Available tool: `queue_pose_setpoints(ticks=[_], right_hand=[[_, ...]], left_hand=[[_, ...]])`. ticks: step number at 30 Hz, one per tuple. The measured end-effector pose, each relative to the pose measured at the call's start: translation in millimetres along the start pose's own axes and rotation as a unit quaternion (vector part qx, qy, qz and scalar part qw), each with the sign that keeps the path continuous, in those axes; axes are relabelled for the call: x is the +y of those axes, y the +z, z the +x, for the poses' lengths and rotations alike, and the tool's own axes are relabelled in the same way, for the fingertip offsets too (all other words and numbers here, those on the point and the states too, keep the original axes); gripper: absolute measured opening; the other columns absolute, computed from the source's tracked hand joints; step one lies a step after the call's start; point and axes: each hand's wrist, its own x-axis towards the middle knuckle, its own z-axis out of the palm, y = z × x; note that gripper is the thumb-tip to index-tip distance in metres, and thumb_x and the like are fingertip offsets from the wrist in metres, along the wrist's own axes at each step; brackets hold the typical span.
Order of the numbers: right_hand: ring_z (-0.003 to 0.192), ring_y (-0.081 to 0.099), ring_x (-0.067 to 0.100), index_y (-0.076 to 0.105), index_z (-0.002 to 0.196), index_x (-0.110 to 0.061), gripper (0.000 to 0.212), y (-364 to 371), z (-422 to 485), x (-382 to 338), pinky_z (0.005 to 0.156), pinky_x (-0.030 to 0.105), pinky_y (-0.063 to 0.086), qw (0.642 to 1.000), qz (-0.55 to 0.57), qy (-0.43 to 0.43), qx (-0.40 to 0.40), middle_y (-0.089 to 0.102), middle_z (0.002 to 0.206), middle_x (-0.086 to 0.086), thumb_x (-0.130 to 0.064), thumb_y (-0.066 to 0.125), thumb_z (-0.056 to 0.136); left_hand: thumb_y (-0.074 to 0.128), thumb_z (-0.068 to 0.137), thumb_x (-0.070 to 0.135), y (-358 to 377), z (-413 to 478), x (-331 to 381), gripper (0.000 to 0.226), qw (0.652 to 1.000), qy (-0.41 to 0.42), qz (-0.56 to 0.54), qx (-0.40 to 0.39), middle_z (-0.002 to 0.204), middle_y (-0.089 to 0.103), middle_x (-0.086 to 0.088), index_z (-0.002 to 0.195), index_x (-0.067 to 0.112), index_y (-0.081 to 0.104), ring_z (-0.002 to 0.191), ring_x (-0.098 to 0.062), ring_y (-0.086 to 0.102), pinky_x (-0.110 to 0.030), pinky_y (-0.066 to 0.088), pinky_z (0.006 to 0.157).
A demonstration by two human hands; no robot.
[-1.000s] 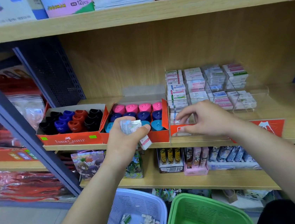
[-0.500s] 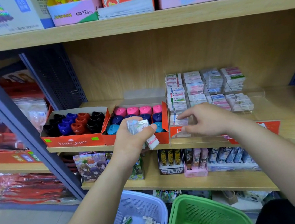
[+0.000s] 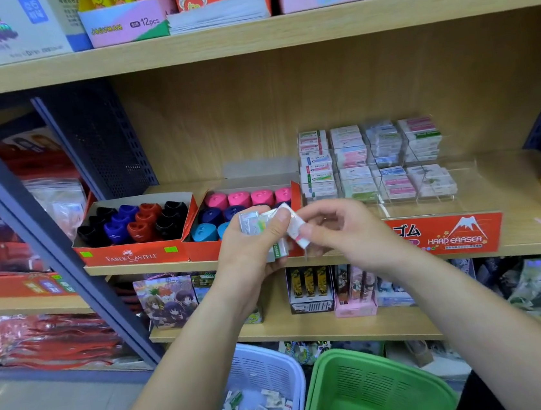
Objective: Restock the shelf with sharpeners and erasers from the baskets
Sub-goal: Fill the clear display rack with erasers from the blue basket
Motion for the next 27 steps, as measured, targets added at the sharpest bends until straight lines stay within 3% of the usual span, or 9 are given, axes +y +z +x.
queue_pose_setpoints(ticks=[3,5,8,12,14,18,23,27], right_hand=[[0.076,0.066,0.022,0.067,0.106,-0.01,0.01,-9,-1,1,0.07,0.029,0.058,0.997,0.061,0.044,0.013,0.068,0.087,0.011,-0.008,0.063,0.097],[0.079,0.069,0.026,0.065,0.099,-0.009,0.004,-14,-2,2,0.073,0.033,0.059,0.994,0.085,0.061,0.015,0.071,0.082,0.004,-0.007,0.064,0.096],[0.078,0.07,0.026,0.063,0.098,-0.008,0.007,-18,-3,2,0.078,0.036,0.059,0.993,0.1,0.065,0.02,0.072,0.076,0.0,-0.003,0.065,0.094],[0.072,0.069,0.024,0.056,0.131,-0.02,0.046,-20,-5,0,0.075,0.035,0.06,0.993,0.109,0.051,-0.006,0.065,0.076,0.006,0.003,0.065,0.093],[0.075,0.071,0.025,0.055,0.134,-0.026,0.052,-19,-7,0,0.074,0.034,0.062,0.993,0.109,0.046,-0.018,0.067,0.082,0.002,0.003,0.064,0.093],[0.066,0.064,0.018,0.059,0.129,-0.026,0.043,-20,-8,0,0.055,0.028,0.055,0.996,0.079,0.034,-0.006,0.069,0.092,-0.001,0.002,0.06,0.097],[0.076,0.063,0.019,0.067,0.112,-0.004,0.03,-17,-7,4,0.065,0.026,0.054,0.983,0.181,0.022,-0.013,0.068,0.095,0.011,0.014,0.05,0.095],[0.079,0.059,0.02,0.068,0.099,0.0,0.012,-15,-6,5,0.067,0.024,0.05,0.98,0.198,-0.008,-0.018,0.07,0.093,0.01,-0.004,0.057,0.097]], left_hand=[[0.085,0.07,0.037,-6,1,-1,0.058,1.0,-0.008,-0.005,0.02,0.087,0.071,-0.003,0.119,0.015,0.062,0.073,-0.018,0.069,-0.027,0.052,0.055],[0.084,0.08,0.022,-9,2,-3,0.039,0.999,-0.008,0.001,0.032,0.087,0.07,-0.004,0.112,0.019,0.062,0.073,-0.019,0.069,-0.026,0.051,0.054],[0.084,0.081,0.017,-8,3,-5,0.035,0.999,0.002,0.022,0.033,0.087,0.07,-0.003,0.108,0.022,0.062,0.074,-0.02,0.069,-0.028,0.051,0.055],[0.084,0.08,0.014,-1,2,-5,0.037,0.999,0.021,0.048,0.014,0.082,0.071,-0.003,0.11,0.02,0.063,0.073,-0.022,0.068,-0.031,0.052,0.057],[0.082,0.081,0.011,3,0,-5,0.034,0.998,0.032,0.061,-0.004,0.077,0.07,-0.003,0.107,0.02,0.062,0.071,-0.023,0.065,-0.032,0.05,0.055],[0.08,0.083,0.008,8,-5,-4,0.032,0.996,0.043,0.075,-0.022,0.074,0.069,-0.005,0.106,0.018,0.062,0.068,-0.024,0.064,-0.03,0.05,0.051],[0.081,0.082,0.007,11,-7,-7,0.03,0.994,0.049,0.091,-0.018,0.072,0.069,0.0,0.103,0.018,0.062,0.065,-0.019,0.065,-0.027,0.049,0.049],[0.082,0.082,0.006,13,-9,-7,0.029,0.993,0.061,0.104,-0.012,0.067,0.067,0.005,0.101,0.017,0.063,0.058,-0.01,0.062,-0.025,0.049,0.049]])
